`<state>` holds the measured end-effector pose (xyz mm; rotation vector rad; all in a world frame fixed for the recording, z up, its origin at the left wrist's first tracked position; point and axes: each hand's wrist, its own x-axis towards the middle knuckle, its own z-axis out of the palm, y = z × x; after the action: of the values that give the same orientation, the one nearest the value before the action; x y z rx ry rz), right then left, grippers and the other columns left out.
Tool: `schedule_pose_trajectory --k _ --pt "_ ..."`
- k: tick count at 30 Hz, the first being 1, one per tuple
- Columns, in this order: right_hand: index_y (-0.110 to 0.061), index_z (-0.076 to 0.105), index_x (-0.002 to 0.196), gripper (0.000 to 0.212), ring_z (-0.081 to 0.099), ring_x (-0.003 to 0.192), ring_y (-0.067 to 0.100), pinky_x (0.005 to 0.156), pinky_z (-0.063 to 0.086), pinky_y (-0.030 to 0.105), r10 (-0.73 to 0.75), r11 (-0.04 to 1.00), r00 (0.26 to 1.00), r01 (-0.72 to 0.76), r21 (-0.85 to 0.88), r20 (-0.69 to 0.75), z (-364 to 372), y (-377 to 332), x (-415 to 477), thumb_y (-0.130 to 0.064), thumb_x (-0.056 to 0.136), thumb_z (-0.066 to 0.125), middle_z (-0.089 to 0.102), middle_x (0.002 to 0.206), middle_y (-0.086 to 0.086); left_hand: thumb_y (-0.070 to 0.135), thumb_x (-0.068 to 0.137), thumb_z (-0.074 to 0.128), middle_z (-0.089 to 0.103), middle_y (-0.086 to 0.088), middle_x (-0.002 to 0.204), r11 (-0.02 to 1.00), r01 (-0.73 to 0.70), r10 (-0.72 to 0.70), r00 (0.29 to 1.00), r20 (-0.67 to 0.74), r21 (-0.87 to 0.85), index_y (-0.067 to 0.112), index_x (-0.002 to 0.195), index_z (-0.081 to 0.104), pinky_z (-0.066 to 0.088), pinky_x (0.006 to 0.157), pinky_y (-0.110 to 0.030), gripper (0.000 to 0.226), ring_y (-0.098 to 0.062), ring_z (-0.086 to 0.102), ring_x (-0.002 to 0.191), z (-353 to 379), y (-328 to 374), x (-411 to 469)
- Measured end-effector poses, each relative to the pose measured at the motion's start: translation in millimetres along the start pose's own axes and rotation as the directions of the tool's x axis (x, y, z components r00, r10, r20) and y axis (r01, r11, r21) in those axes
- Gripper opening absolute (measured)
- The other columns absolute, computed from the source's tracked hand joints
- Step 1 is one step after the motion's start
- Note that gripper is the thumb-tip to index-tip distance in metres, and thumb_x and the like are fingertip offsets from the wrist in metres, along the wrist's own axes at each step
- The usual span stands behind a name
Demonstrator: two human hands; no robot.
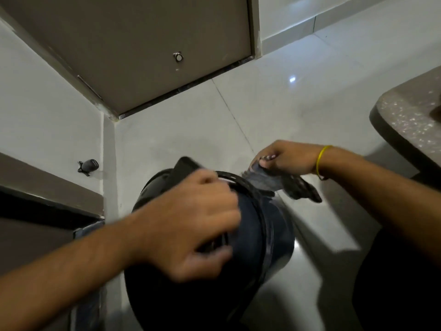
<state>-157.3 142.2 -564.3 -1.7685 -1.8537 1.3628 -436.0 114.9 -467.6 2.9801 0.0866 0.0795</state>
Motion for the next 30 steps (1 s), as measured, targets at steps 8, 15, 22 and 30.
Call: schedule_pose_trajectory --k 8,15,22,30 --pt "-0.022 0.077 0.129 0.034 0.074 0.109 0.039 0.103 0.059 0.045 0.071 0.779 0.970 -0.200 -0.594 -0.234 -119 -43 25 -0.034 0.105 0.057 0.079 0.124 0.015 0.057 0.089 0.037 0.065 0.001 0.083 0.954 0.287 -0.285 0.958 0.030 -0.087 0.014 0.086 0.065 0.051 0.087 -0.046 0.051 -0.016 0.057 0.082 5 -107 108" --pt "-0.016 0.077 0.122 0.024 0.076 0.055 0.029 0.074 0.069 0.046 -0.001 0.727 0.948 -0.217 -0.652 -0.317 -189 -88 15 -0.024 0.099 0.069 0.073 0.092 0.008 0.048 0.093 0.046 0.067 -0.005 0.077 0.946 0.316 -0.310 0.947 0.082 -0.071 0.010 0.076 0.065 0.055 0.082 -0.047 0.046 -0.022 0.062 0.080 25 -138 175" --pt "-0.012 0.076 0.130 0.039 0.081 0.088 0.041 0.084 0.068 0.050 0.049 0.688 0.978 -0.181 -0.703 -0.204 -211 -123 0 0.002 0.096 0.063 0.077 0.116 0.018 0.027 0.100 0.058 0.060 0.000 0.074 0.915 0.388 -0.397 0.915 -0.072 -0.108 0.016 0.071 0.062 0.057 0.076 -0.051 0.031 -0.016 0.054 0.072 29 -146 187" --pt "-0.012 0.077 0.125 0.036 0.080 0.085 0.045 0.033 0.051 0.019 -0.004 0.599 0.986 -0.131 -0.790 -0.166 -265 -173 -6 0.001 0.092 0.068 0.079 0.109 0.022 0.039 0.086 0.087 0.062 0.004 0.135 0.609 0.521 -0.765 0.585 -0.270 -0.598 0.026 0.138 0.057 0.056 0.102 -0.036 0.062 -0.026 0.064 0.127 -69 -189 195"
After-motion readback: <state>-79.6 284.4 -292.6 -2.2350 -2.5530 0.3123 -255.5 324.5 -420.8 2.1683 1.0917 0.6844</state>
